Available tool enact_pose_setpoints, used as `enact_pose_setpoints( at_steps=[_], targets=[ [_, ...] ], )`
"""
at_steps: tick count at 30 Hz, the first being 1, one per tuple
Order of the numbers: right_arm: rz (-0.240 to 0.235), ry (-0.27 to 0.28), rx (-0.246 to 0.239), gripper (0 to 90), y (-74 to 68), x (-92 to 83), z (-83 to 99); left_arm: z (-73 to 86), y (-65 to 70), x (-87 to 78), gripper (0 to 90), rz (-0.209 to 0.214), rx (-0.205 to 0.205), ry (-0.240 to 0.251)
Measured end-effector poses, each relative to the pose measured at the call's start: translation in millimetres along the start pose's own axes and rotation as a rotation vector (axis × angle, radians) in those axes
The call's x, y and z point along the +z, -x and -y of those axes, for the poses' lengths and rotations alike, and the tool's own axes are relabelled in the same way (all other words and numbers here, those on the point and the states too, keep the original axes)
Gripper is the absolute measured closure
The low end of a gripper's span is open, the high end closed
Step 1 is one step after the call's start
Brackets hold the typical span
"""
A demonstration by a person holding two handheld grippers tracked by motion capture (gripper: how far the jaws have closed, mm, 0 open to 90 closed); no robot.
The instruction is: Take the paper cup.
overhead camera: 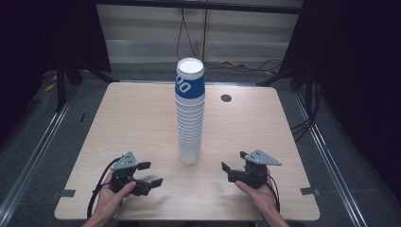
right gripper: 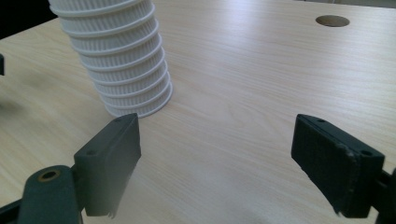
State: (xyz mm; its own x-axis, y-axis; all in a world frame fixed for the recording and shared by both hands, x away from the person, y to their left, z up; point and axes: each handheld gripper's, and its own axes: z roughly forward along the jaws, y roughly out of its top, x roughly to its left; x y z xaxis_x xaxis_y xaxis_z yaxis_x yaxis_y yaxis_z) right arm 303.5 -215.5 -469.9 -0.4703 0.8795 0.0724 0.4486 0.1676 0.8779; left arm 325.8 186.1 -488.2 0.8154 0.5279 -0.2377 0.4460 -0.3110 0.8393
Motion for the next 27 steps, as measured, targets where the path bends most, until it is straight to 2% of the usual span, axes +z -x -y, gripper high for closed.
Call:
enact_pose_setpoints(
  at_steps=[12, 18, 24, 27],
  targets=[
    [-0.011, 0.000, -0.014, 15.8, -2.2, 0.8, -0.3, -0.4, -1.7, -2.2, 15.8, -0.003, -0.005, 0.006],
    [-0.026, 0.030, -0.028, 15.9, -4.7, -1.3, -5.9, -1.5, -2.3, -0.2, 15.8, -0.011, -0.008, 0.007],
    [-0.047, 0.057, -0.016, 16.0, -7.3, -3.1, -14.9, -1.0, -1.6, 1.2, 15.8, -0.016, -0.002, 0.000],
    [-0.067, 0.084, -0.038, 16.0, -12.0, -2.8, -21.0, -0.9, -0.2, 0.3, 15.9, -0.027, -0.004, 0.005]
  ],
)
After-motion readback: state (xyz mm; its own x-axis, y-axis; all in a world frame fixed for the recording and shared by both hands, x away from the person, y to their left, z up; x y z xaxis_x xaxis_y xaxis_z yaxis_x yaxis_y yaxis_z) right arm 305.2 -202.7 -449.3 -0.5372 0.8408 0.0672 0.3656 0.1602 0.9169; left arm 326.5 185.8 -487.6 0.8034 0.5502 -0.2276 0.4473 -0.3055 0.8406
